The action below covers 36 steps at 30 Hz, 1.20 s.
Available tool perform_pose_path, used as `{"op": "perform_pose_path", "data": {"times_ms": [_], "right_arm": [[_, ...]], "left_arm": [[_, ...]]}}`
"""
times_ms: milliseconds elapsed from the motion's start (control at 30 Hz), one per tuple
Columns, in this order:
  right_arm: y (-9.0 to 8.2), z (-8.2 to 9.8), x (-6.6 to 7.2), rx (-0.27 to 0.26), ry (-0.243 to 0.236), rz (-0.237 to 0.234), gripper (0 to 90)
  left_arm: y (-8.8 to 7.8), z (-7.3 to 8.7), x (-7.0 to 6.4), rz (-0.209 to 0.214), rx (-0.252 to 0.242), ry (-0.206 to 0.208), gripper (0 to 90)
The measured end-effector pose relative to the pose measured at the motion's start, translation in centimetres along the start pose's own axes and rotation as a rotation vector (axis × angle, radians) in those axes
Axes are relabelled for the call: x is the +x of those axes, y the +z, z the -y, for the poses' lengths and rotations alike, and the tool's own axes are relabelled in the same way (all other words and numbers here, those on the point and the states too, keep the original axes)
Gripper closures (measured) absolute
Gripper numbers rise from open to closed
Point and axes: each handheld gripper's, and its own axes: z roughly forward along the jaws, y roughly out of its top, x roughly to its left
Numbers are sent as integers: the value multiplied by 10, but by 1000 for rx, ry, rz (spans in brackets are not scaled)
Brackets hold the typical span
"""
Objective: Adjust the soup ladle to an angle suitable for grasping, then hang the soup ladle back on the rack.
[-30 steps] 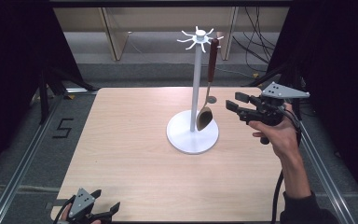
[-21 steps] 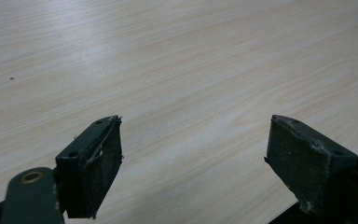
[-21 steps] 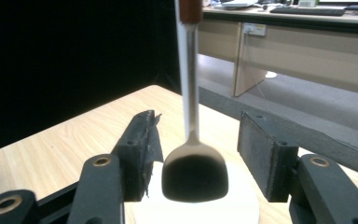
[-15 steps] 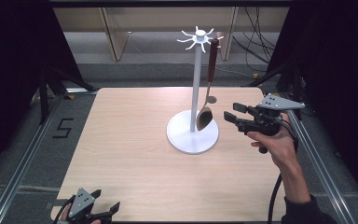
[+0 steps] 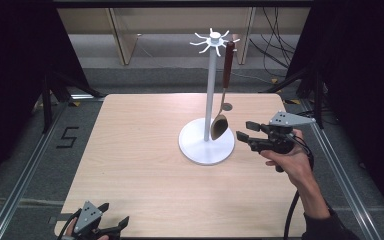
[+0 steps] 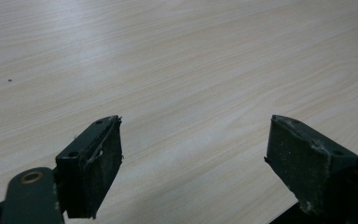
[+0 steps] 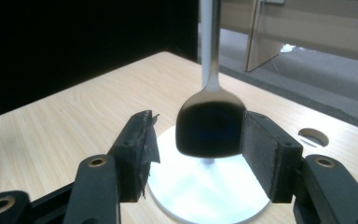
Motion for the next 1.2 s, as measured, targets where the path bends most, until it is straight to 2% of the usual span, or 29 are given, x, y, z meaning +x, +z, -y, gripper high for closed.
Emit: {"op": "perform_pose_path", "data": {"times_ms": [33,100,133,167,200,233,267,300,367,433,467,500,567,600,633,700,733,767,800,833,867,900,933,1067,1133,1167,1200], "right_arm": [[1,1,0,10,-17,-5,450],[3,5,1,24,-15,-10,450],[3,7,4,40,15,-13,449],[6,9,3,19,-2,-4,449],[6,10,3,45,-7,-15,449],[6,11,6,69,26,-22,448],[8,13,6,59,20,-22,447],[10,14,4,53,-8,-20,447],[11,16,6,79,16,-37,447],[12,17,7,92,17,-34,445],[12,17,7,92,17,-34,445],[14,19,6,81,-3,-39,444],[13,20,7,97,15,-33,443],[14,22,6,99,-11,-27,441],[15,24,8,99,21,-46,437],[14,26,9,114,25,-39,423],[15,27,7,91,-18,-26,421],[13,28,9,117,14,-35,418],[15,30,9,106,9,-54,412],[14,31,9,113,-2,-42,408],[14,33,11,106,18,-30,405],[13,33,8,118,-13,-38,400],[13,35,10,124,18,-45,394],[12,40,8,130,28,-41,374],[12,42,9,118,37,-38,363],[12,43,6,121,17,-44,357],[11,43,7,132,28,-40,353]], "left_arm": [[0,0,1,5,0,16,175],[-2,0,1,5,12,20,174],[-2,0,2,-5,20,25,175],[-2,0,1,2,8,10,174],[-2,0,1,1,5,8,175],[-2,0,1,1,5,8,175],[-1,0,1,0,1,8,174],[-1,0,1,-4,11,18,175],[-1,0,0,0,9,7,175],[-2,0,1,-3,7,8,175],[-2,0,1,-3,7,8,175],[-3,0,2,1,8,25,174],[-3,0,1,-2,3,25,175],[-2,0,0,2,5,10,175],[-2,0,0,4,9,23,175],[-2,-1,1,8,5,29,175],[-1,-1,1,8,4,28,175],[-1,-1,1,9,5,29,175],[-1,-1,1,10,4,29,175],[-1,-1,1,10,4,29,175],[-1,0,1,11,3,29,175],[-2,0,2,9,11,40,175],[-2,0,2,7,7,30,175],[-1,0,0,4,5,15,174],[-2,0,1,3,13,28,174],[-2,0,2,1,14,29,175],[-2,0,2,1,14,29,175]]}}
